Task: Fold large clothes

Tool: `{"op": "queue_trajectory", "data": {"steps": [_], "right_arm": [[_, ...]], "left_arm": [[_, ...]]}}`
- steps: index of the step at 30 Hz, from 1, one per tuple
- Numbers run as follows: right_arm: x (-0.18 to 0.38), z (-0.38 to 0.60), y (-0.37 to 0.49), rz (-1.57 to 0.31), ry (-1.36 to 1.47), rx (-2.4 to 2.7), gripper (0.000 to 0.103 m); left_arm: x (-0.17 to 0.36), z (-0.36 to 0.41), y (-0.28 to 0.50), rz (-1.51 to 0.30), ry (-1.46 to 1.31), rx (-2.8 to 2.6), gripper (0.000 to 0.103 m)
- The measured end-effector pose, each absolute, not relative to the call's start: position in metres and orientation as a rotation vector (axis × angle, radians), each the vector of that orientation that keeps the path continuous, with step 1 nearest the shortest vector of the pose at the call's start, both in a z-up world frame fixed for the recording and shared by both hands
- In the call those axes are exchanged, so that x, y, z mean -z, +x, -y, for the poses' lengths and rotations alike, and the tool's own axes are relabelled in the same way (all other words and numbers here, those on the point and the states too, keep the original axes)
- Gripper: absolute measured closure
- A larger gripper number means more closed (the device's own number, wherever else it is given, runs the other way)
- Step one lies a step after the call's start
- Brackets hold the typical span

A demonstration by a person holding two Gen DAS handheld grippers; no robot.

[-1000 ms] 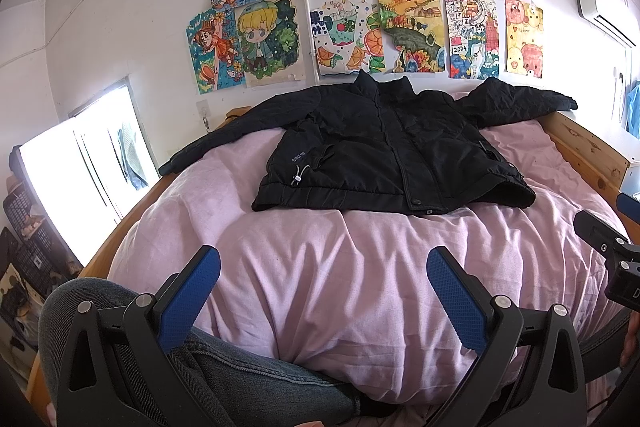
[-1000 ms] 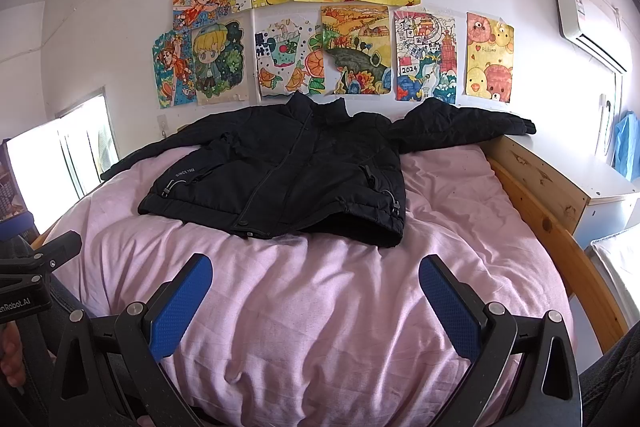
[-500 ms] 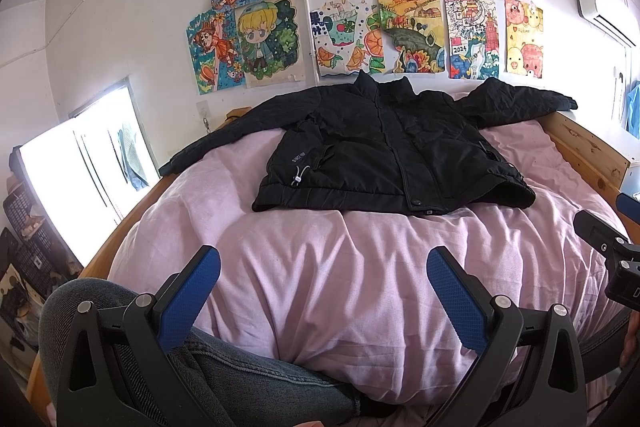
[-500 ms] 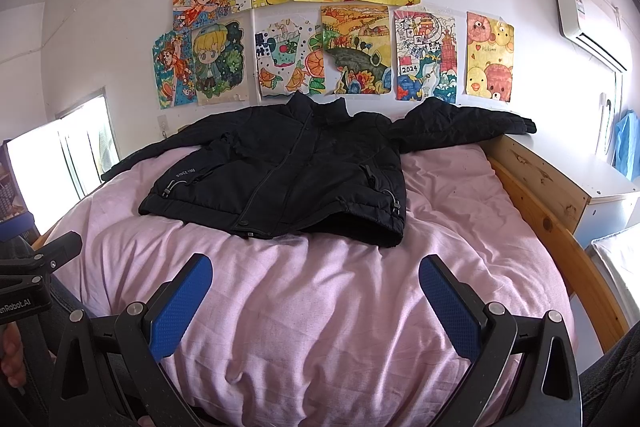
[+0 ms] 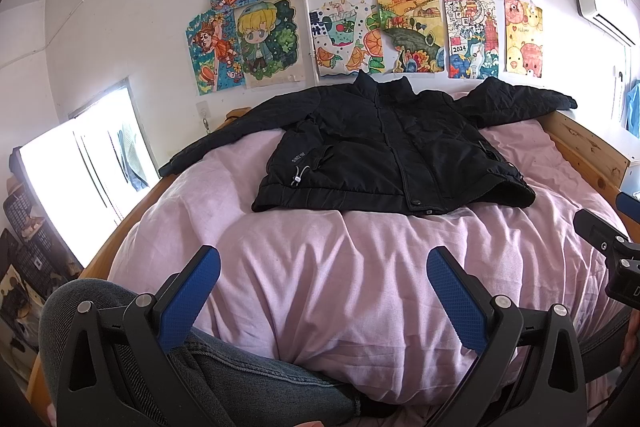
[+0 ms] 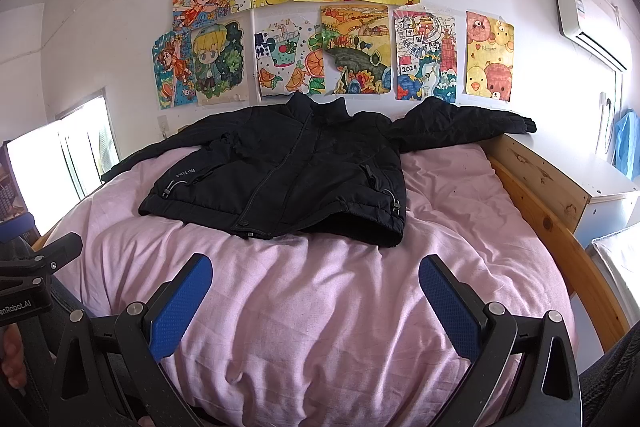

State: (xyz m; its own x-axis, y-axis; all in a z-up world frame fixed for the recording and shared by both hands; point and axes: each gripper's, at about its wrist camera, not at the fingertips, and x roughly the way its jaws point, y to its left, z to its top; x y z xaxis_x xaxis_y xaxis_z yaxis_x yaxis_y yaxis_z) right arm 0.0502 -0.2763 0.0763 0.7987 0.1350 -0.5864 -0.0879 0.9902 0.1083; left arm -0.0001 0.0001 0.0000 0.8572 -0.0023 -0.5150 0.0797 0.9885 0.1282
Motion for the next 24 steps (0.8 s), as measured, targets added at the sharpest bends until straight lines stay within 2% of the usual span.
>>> {"op": "queue_trajectory", "data": {"steps": [14, 19, 24], "right_arm": [[-0.074, 0.276, 0.049, -0.636, 0.078, -0.119, 0.000], [-0.071, 0.279, 0.053, -0.687, 0.111, -0.106, 0.000], [-0.083, 0.301, 0.072, -0.733, 0.235, -0.161, 0.000]], "left_arm": [[0.000, 0.000, 0.001, -0.545, 0.148, 0.042, 0.001], [0.004, 0.003, 0.021, -0.667, 0.149, 0.048, 0.002], [-0.014, 0.019, 0.051, -0.731, 0.197, 0.090, 0.001]]}}
